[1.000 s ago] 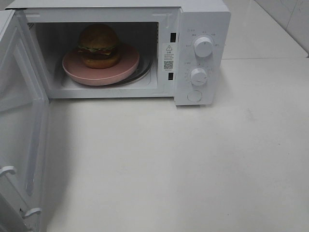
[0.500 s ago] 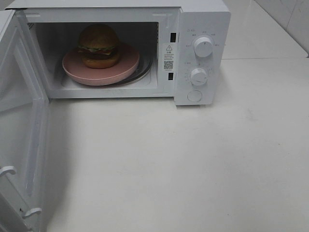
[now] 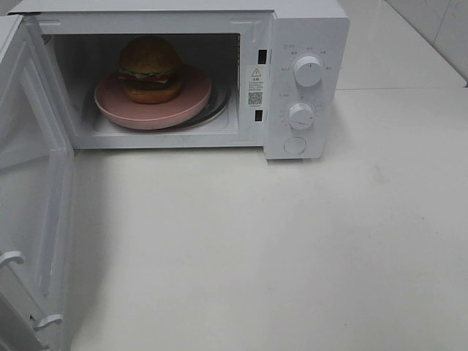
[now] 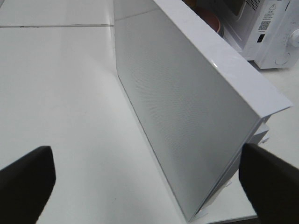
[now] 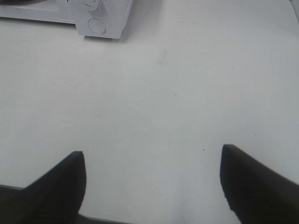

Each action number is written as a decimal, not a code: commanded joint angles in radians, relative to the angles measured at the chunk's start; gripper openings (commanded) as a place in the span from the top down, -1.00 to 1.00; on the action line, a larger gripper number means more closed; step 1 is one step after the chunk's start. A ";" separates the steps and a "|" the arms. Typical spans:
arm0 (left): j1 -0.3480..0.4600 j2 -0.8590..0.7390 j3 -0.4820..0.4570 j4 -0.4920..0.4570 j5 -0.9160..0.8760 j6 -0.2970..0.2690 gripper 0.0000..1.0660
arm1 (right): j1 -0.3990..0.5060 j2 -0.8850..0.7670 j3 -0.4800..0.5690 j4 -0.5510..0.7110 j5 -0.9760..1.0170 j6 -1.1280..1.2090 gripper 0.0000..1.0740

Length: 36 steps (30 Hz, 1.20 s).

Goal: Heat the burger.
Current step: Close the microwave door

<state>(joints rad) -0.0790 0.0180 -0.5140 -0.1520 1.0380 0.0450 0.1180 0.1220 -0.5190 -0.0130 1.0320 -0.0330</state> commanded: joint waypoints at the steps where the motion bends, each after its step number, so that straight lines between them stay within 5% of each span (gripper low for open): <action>1: -0.005 0.001 0.002 -0.003 -0.006 -0.003 -0.88 | -0.015 -0.039 0.014 -0.007 0.003 -0.011 -0.42; 9: -0.005 0.001 0.002 -0.003 -0.006 -0.003 -0.88 | -0.049 -0.154 0.013 -0.011 0.002 -0.004 -0.42; 36: -0.005 0.003 0.002 -0.003 -0.006 -0.003 -0.88 | -0.049 -0.153 0.013 -0.012 0.002 -0.002 -0.42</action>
<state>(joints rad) -0.0790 0.0180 -0.5140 -0.1520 1.0380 0.0450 0.0770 -0.0040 -0.5070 -0.0190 1.0420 -0.0320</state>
